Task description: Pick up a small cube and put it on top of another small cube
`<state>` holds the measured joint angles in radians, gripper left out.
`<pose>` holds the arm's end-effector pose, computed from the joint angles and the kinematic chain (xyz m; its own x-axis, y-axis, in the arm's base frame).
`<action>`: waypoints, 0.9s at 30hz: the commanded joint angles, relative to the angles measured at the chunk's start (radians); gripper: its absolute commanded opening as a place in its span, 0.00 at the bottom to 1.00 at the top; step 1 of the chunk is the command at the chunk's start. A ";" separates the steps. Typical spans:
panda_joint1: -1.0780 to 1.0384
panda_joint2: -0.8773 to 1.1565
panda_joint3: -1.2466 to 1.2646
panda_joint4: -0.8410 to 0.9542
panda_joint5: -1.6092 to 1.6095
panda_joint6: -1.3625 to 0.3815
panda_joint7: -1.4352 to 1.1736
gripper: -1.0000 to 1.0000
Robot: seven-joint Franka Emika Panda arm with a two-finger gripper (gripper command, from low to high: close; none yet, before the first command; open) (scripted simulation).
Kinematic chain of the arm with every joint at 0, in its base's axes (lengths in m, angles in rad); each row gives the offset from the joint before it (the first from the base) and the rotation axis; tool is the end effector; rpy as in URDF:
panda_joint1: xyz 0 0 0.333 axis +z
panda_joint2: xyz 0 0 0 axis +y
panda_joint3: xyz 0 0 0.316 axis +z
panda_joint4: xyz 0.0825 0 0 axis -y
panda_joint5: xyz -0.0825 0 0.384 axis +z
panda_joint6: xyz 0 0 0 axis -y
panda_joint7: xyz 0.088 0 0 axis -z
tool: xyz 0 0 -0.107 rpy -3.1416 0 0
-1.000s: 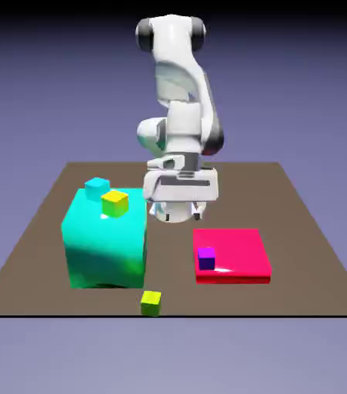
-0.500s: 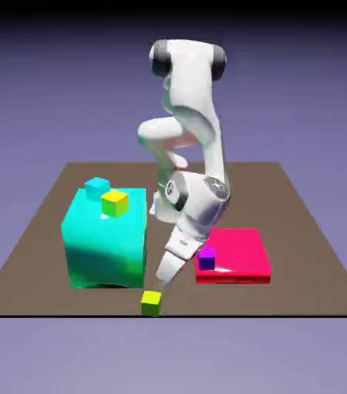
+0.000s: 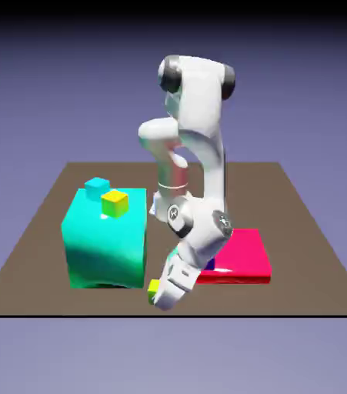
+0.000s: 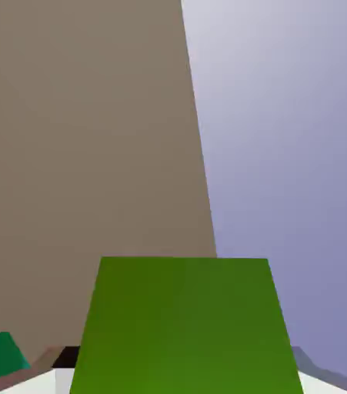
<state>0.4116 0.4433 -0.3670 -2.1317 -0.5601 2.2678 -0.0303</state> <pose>0.5456 0.0069 0.1948 0.8391 0.3757 -0.3934 0.5262 -0.7440 0.4119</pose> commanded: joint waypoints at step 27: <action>-0.245 -0.572 -0.012 -0.110 0.136 -0.634 0.241 1.00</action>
